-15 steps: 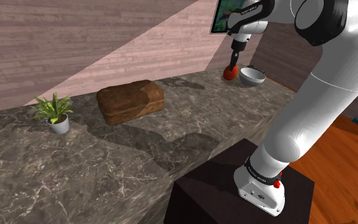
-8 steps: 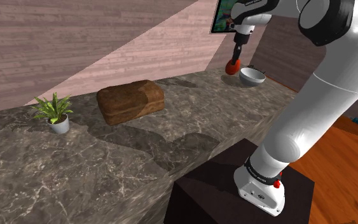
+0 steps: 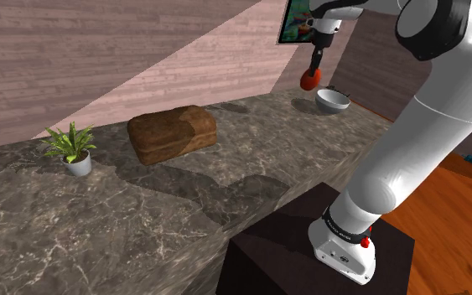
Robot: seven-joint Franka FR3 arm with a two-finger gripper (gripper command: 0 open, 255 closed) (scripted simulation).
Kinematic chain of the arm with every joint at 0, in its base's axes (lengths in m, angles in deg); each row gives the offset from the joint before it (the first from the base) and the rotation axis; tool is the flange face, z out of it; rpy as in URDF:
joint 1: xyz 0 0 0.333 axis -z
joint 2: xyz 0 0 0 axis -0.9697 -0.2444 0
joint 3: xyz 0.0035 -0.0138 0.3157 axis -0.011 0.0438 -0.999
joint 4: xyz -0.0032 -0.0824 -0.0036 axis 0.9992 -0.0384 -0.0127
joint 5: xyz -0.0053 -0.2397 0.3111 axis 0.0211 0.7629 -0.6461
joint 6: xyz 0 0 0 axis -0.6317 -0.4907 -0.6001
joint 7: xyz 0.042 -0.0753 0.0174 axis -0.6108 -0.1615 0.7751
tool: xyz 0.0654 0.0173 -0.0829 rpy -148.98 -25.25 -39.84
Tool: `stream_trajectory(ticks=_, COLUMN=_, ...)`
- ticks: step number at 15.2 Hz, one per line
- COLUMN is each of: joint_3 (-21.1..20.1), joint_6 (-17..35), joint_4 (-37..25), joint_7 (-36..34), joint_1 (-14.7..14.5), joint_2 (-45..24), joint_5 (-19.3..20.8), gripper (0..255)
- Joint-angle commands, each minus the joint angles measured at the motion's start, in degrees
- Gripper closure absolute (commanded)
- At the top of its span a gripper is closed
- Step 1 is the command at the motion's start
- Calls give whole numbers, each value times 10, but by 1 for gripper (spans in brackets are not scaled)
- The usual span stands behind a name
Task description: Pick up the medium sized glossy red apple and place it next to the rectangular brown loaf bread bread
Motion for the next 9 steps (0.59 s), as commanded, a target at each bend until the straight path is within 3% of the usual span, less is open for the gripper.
stream_trajectory(ticks=1, joint_3=-1, joint_6=-17, joint_4=-16, joint_7=0, joint_1=-1, joint_2=1, joint_5=0, gripper=255)
stream_trajectory(ticks=4, joint_3=-1, joint_6=-33, joint_4=-33, joint_7=1, joint_1=-1, joint_2=0, joint_5=0, gripper=255)
stream_trajectory(ticks=9, joint_3=-46, joint_6=-30, joint_4=45, joint_7=-90, joint_1=-35, joint_2=80, joint_5=45, gripper=255)
